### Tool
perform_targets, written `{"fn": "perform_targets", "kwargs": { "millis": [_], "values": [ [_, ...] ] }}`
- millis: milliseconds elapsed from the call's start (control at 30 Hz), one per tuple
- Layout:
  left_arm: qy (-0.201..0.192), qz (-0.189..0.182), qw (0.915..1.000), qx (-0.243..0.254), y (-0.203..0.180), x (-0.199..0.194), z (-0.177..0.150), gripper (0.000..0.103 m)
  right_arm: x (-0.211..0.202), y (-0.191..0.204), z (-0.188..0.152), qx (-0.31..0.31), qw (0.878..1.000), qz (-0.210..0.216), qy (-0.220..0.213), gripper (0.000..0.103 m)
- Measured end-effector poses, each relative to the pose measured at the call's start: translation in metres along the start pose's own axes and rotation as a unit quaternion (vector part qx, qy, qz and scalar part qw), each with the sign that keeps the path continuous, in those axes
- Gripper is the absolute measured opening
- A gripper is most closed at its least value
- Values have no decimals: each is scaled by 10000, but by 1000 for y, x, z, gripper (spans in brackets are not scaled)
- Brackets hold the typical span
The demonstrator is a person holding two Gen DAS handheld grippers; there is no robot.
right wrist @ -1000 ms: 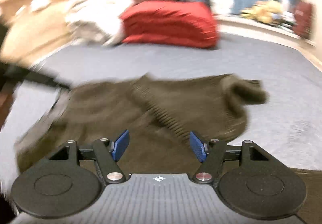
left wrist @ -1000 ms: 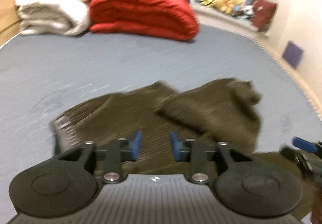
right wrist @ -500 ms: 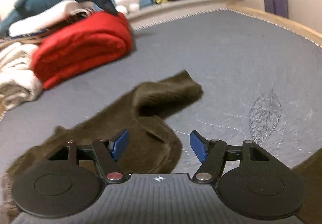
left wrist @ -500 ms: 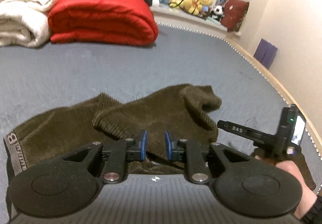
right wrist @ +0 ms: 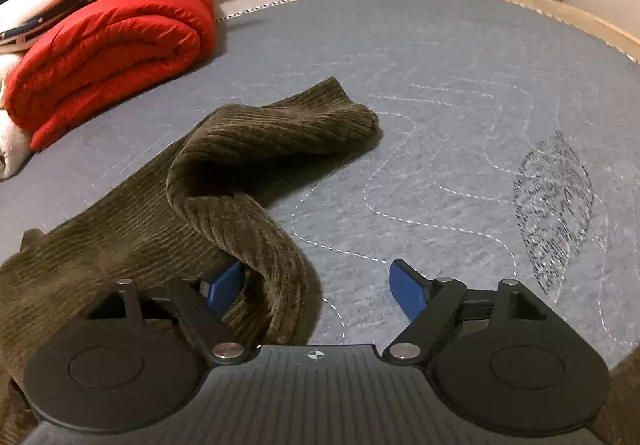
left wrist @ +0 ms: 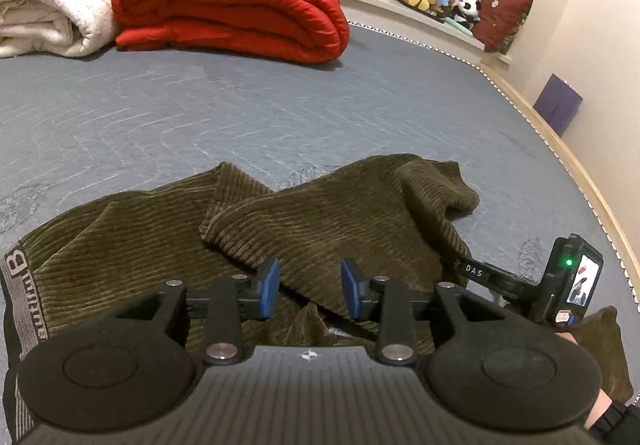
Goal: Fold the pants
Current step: 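Grasp a pant leg cuff with the right gripper and lift it over the pants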
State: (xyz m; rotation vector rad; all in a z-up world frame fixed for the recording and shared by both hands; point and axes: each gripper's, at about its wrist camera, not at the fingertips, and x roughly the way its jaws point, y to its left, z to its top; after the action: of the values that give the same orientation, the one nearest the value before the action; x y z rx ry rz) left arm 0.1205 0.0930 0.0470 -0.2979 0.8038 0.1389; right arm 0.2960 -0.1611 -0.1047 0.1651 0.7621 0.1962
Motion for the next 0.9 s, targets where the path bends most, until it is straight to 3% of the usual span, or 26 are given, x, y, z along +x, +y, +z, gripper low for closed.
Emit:
{"fn": "perform_targets", "kwargs": {
  "millis": [33,67,100,133,233,367,633,767,900],
  "values": [
    [6,0,10000,-7,1,2,1,39,-1,2,0,-107,9999,11,-60,55],
    [13,-3,10000,-25,1,4,1,39,-3,4,0,-188,9997,79,-108,43],
    [22,-1,10000,-43,1,5,1,39,-6,5,1,-203,9995,202,-131,22],
    [33,-7,10000,-55,2,7,2,39,-7,6,1,-182,9992,285,-197,18],
    [51,-34,10000,-24,0,10,1,39,-19,11,8,-198,9983,311,-457,14],
    [67,-57,10000,-9,2,15,0,39,-50,5,26,52,9943,647,-842,12],
    [31,-148,9999,-77,6,13,4,39,-147,-24,52,505,9810,881,-1650,12],
    [0,-197,9998,-30,3,9,5,41,-194,-36,53,503,9783,327,-1984,12],
    [79,-182,9998,80,-3,13,1,43,-203,-39,35,493,9824,-356,-1764,12]
  ]
}}
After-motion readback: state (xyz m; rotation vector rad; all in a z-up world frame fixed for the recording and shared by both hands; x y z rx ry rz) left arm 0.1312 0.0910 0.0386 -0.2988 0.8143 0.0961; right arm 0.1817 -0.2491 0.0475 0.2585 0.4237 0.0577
